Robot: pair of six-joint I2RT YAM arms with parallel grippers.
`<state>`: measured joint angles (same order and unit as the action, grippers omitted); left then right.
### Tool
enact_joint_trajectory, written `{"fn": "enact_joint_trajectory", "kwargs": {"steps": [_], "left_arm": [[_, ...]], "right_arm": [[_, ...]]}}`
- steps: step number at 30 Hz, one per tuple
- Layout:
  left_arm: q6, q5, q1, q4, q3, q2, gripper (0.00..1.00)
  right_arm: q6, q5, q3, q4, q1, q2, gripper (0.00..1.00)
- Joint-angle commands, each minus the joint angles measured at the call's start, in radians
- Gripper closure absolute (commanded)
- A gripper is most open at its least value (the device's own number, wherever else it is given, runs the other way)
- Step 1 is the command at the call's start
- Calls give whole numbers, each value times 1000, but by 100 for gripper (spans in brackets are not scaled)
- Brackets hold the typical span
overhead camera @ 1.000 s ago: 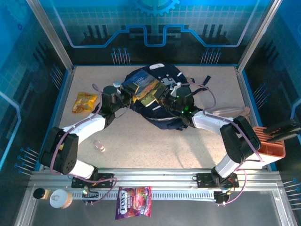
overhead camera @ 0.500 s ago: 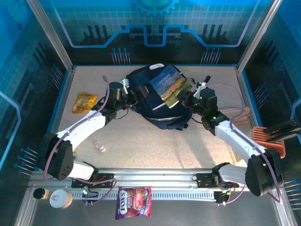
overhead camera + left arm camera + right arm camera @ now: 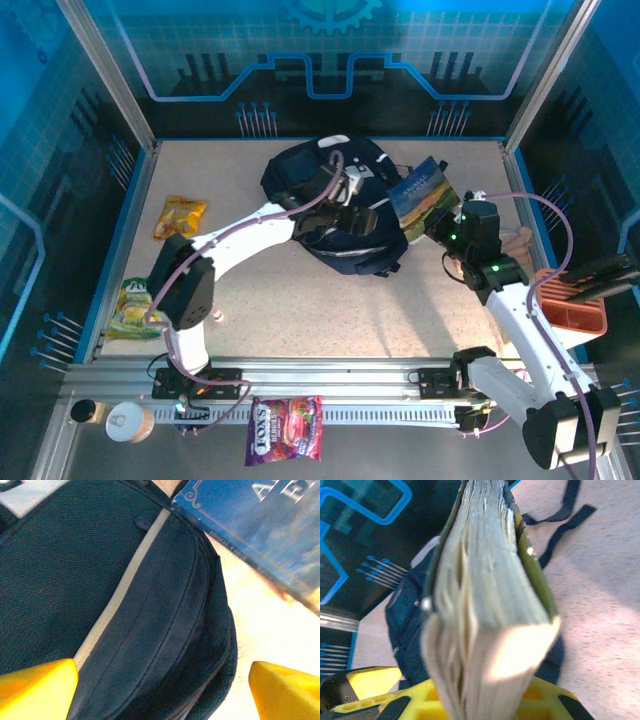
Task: Pack the student bag
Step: Open the student bag at the center of the table.
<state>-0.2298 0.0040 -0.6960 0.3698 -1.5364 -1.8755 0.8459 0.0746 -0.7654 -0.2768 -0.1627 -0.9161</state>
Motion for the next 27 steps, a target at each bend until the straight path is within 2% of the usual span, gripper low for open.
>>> {"fn": "enact_joint_trajectory", "kwargs": {"steps": [1, 3, 11, 20, 27], "left_arm": [[186, -87, -36, 170, -138, -100, 17], [239, -123, -56, 225, -225, -173, 24], [317, -186, -94, 403, -495, -395, 35], [316, -332, -110, 446, -596, -488, 51], [288, -358, -111, 468, -628, -480, 70]], "right_arm": [[-46, 49, -12, -47, 34, 53, 100], [-48, 51, -9, -63, 50, 68, 100], [-51, 45, 5, -96, 92, 95, 100], [-39, 24, 15, -84, 103, 89, 100], [-37, 26, 14, -87, 104, 92, 100]]}}
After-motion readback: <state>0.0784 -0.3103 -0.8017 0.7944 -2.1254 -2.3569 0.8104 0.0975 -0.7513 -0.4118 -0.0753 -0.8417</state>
